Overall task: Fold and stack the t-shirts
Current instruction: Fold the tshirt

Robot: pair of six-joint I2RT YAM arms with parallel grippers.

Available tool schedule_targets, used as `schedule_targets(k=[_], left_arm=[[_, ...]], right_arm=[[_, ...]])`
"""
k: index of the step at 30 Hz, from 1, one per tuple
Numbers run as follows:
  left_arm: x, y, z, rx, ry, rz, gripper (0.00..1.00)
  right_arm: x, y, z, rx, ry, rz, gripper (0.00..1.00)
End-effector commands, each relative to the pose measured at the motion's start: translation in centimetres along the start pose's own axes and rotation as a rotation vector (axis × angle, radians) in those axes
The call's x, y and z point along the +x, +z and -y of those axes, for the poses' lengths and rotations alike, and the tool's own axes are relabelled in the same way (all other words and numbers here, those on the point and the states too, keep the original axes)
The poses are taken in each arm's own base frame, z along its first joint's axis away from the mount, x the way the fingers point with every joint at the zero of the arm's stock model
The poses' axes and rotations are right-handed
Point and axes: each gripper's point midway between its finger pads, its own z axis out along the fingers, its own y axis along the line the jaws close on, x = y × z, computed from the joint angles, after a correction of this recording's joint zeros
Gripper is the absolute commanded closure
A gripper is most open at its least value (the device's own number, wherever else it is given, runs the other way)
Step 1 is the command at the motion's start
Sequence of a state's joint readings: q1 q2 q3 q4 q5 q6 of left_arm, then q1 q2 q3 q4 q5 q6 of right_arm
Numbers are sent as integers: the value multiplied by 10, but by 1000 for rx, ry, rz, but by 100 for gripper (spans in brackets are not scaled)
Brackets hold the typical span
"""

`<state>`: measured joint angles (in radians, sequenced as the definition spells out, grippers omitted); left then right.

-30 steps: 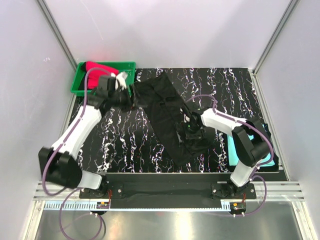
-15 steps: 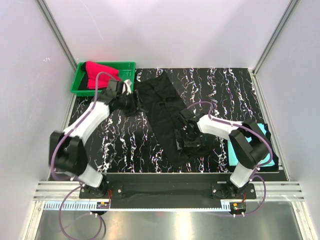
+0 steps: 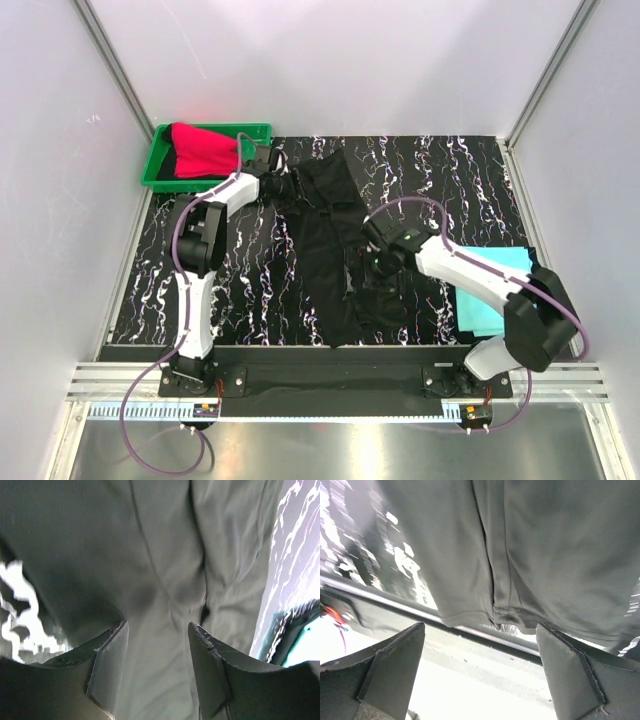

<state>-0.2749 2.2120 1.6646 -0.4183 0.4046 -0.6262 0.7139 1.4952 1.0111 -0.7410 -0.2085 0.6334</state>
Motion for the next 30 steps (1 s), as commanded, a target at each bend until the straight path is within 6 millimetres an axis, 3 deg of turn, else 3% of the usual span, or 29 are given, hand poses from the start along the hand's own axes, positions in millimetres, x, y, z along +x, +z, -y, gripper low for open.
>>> schedule_targets(k=[1, 2, 7, 12, 13, 14, 18, 21, 24, 25, 27, 28, 30], left_arm=[[-44, -2, 30, 57, 35, 125, 44], [-41, 9, 23, 51, 23, 107, 44], [-47, 43, 16, 66, 18, 80, 44], [-65, 72, 30, 163, 38, 73, 44], [-77, 69, 46, 223, 45, 85, 44], [-74, 85, 39, 232, 33, 68, 44], [-102, 90, 59, 374, 28, 122, 44], [-112, 72, 79, 434, 30, 136, 42], [-105, 36, 91, 417, 57, 138, 39], [-99, 13, 96, 405, 81, 146, 37], [-89, -12, 102, 397, 110, 142, 34], [-85, -40, 109, 390, 148, 165, 31], [-72, -60, 103, 345, 166, 142, 31]], right_arm=[[-27, -32, 18, 86, -7, 111, 0], [-36, -34, 32, 99, 40, 113, 0], [-60, -50, 58, 97, 74, 144, 0], [-75, -53, 56, 91, 23, 148, 0], [-76, -49, 53, 75, 6, 127, 0], [-77, -46, 51, 65, -1, 113, 0], [-78, -35, 39, 6, 10, 50, 0], [-79, -28, 27, -58, 21, 27, 0], [-81, -21, 25, -66, 45, 25, 0], [-83, -20, 23, -62, 61, 25, 1], [-85, -19, 20, -47, 56, 41, 0], [-86, -18, 18, -42, 71, 46, 0], [-81, -14, 10, -40, 71, 51, 2]])
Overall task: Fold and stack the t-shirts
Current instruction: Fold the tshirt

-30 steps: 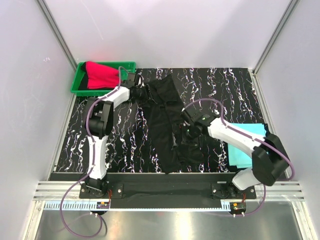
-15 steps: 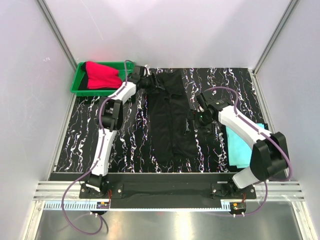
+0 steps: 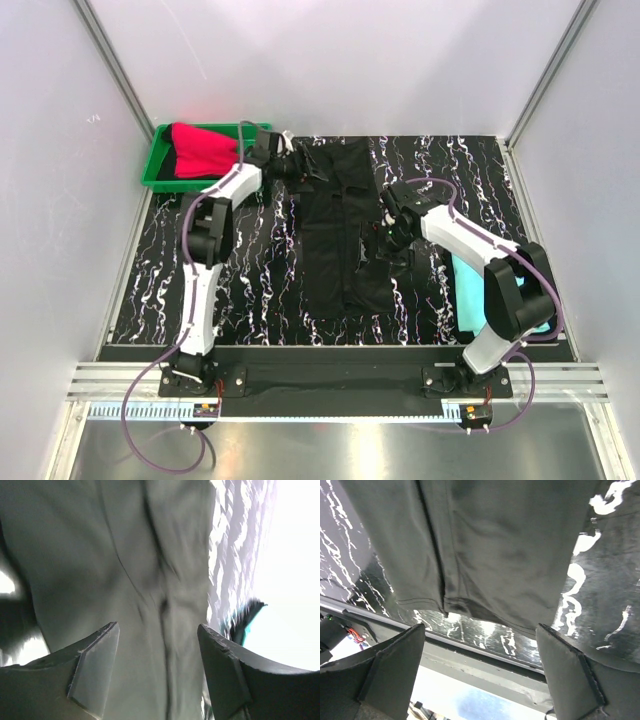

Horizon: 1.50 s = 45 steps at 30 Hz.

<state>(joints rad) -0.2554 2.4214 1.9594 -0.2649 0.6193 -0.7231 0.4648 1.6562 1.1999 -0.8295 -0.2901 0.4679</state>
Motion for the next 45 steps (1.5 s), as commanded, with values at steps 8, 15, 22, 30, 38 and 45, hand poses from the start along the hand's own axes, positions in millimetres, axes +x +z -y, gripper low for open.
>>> schedule_targets(k=[8, 15, 22, 30, 38, 45], left_arm=[[12, -188, 98, -87, 260, 107, 30], [111, -227, 37, -228, 138, 25, 42], [201, -242, -6, -240, 27, -8, 46], [252, -225, -18, -177, -41, -123, 49], [284, -198, -22, -61, -152, -188, 49], [311, -177, -28, -70, -257, -237, 37]], right_arm=[[23, 30, -50, 48, -118, 23, 10], [30, 68, -38, 179, -128, -29, 30], [64, 92, -7, 314, -108, -92, 31], [46, 52, -43, 168, -178, 9, 14], [20, -10, -11, 99, -50, 125, 12], [24, -7, 62, 106, 126, 81, 21]])
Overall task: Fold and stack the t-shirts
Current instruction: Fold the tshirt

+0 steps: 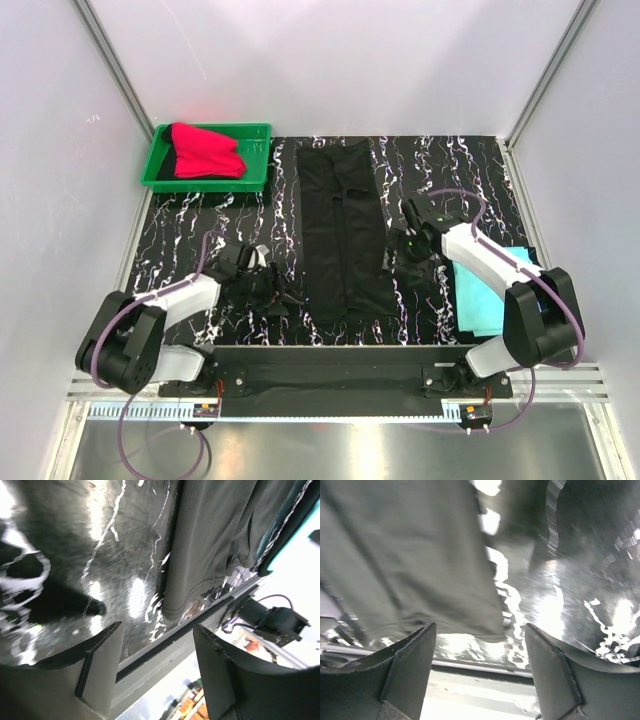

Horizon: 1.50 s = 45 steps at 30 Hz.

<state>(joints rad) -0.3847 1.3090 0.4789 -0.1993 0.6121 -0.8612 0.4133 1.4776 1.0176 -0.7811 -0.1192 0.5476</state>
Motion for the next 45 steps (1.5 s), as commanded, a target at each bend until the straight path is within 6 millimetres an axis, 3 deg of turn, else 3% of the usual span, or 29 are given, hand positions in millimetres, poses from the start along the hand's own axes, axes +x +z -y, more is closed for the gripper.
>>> schedule_targets(k=[1, 4, 9, 18, 27, 32, 45], left_arm=[[-4, 11, 20, 95, -30, 14, 37], [1, 23, 14, 78, -62, 4, 38], [13, 36, 0, 12, -112, -28, 47], [25, 44, -13, -73, -154, -58, 51], [34, 47, -29, -144, -188, -101, 52], [34, 49, -29, -149, -180, -115, 59], [32, 52, -29, -165, -166, -126, 66]], right_arm=[[15, 6, 18, -24, 26, -61, 23], [17, 11, 26, -61, 88, -75, 25], [24, 17, 35, -78, 130, -104, 41], [41, 29, 30, -167, 176, -173, 42], [54, 36, 38, -156, 177, -198, 44], [54, 39, 36, -159, 200, -208, 45], [61, 49, 29, -184, 283, -276, 51]])
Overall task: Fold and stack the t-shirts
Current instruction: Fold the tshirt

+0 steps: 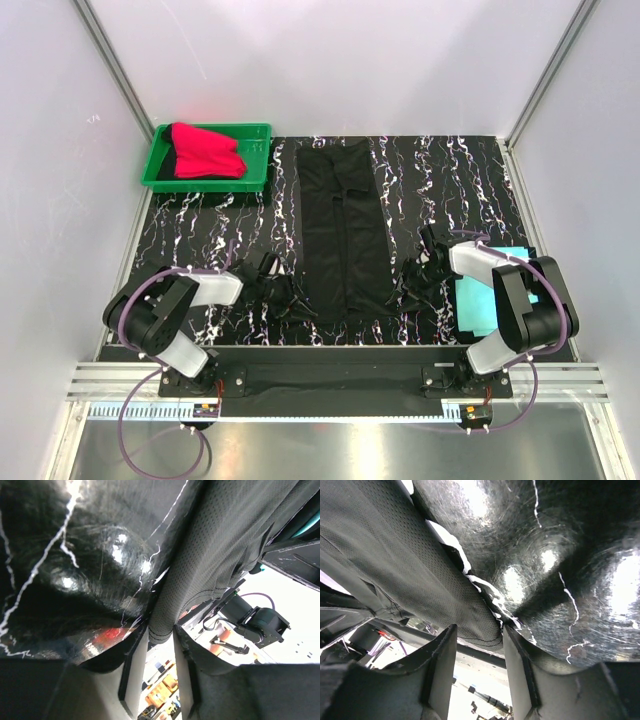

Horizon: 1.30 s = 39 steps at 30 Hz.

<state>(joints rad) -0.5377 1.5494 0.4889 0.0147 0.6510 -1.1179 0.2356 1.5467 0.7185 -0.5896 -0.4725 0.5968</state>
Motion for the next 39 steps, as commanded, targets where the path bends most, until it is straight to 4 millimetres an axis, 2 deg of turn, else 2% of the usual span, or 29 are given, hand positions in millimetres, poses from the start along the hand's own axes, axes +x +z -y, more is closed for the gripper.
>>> schedule_targets(k=[1, 5, 7, 8, 10, 11, 12, 13, 15, 16, 17, 18, 20, 21, 24, 25, 26, 27, 28, 29, 30, 31, 32, 33, 34, 35, 36, 38, 39], left_arm=[[-3, 7, -39, -150, -15, 33, 67], [-3, 6, -37, -145, -8, 39, 71], [-4, 5, -34, -140, -4, 42, 77], [-5, 5, -32, -136, 4, 45, 85], [-5, 4, -27, -129, 22, 47, 91], [-7, 2, -19, -121, 49, 54, 100], [-10, 1, -17, -129, 65, 65, 100], [-8, -2, -12, -135, 82, 63, 100], [-16, -7, 7, -125, 139, 94, 100], [-14, -9, 10, -139, 144, 89, 100], [-16, -11, 14, -141, 158, 91, 100], [-21, -14, 30, -126, 179, 105, 100], [-24, -19, 38, -138, 194, 106, 100], [-31, -23, 54, -118, 212, 125, 100], [-52, -31, 66, -117, 207, 152, 100], [-69, -41, 78, -97, 194, 189, 100], [-80, -44, 80, -92, 183, 204, 100], [-90, -42, 80, -91, 163, 200, 100], [-110, -52, 91, -62, 148, 235, 100], [-122, -55, 96, -51, 142, 248, 100], [-137, -57, 94, -52, 119, 257, 100], [-147, -58, 96, -48, 112, 266, 100], [-163, -66, 113, -22, 133, 299, 100], [-176, -64, 107, -30, 104, 295, 100], [-186, -65, 112, -18, 100, 300, 100], [-198, -71, 125, 4, 113, 317, 100], [-205, -72, 127, 12, 102, 312, 100], [-219, -65, 127, 10, 93, 304, 100], [-227, -69, 138, 26, 104, 318, 100]], right_arm=[[-1, 5, 1, -8, 20, 1, 52], [2, 4, 1, -14, 24, -4, 54], [1, 4, 0, -16, 20, 1, 59], [1, 3, 0, -19, 16, 0, 66], [2, 2, -1, -25, 10, 0, 79], [3, 1, -3, -38, 6, -4, 97], [3, -2, -6, -49, 1, 4, 100], [3, -4, -9, -62, -2, 8, 100], [0, -13, -20, -98, -9, 35, 100], [-2, -17, -25, -111, -13, 49, 100], [-7, -23, -34, -131, -11, 64, 100], [-9, -26, -39, -144, -12, 72, 100], [-18, -36, -55, -178, -21, 90, 100], [-22, -36, -58, -174, -16, 90, 100], [-41, -42, -74, -183, -31, 109, 100], [-47, -43, -79, -182, -42, 111, 100], [-61, -51, -92, -197, -61, 136, 100], [-68, -46, -90, -176, -42, 118, 100], [-76, -48, -94, -175, -45, 123, 100], [-91, -57, -109, -193, -70, 155, 100], [-98, -50, -106, -169, -50, 127, 100], [-108, -53, -109, -169, -47, 132, 100], [-124, -64, -123, -186, -77, 170, 100], [-130, -57, -122, -167, -62, 149, 100], [-139, -58, -124, -165, -63, 153, 100], [-154, -69, -135, -183, -77, 185, 100], [-161, -60, -132, -165, -61, 163, 100], [-179, -68, -143, -182, -86, 192, 100], [-184, -60, -139, -170, -71, 169, 100]])
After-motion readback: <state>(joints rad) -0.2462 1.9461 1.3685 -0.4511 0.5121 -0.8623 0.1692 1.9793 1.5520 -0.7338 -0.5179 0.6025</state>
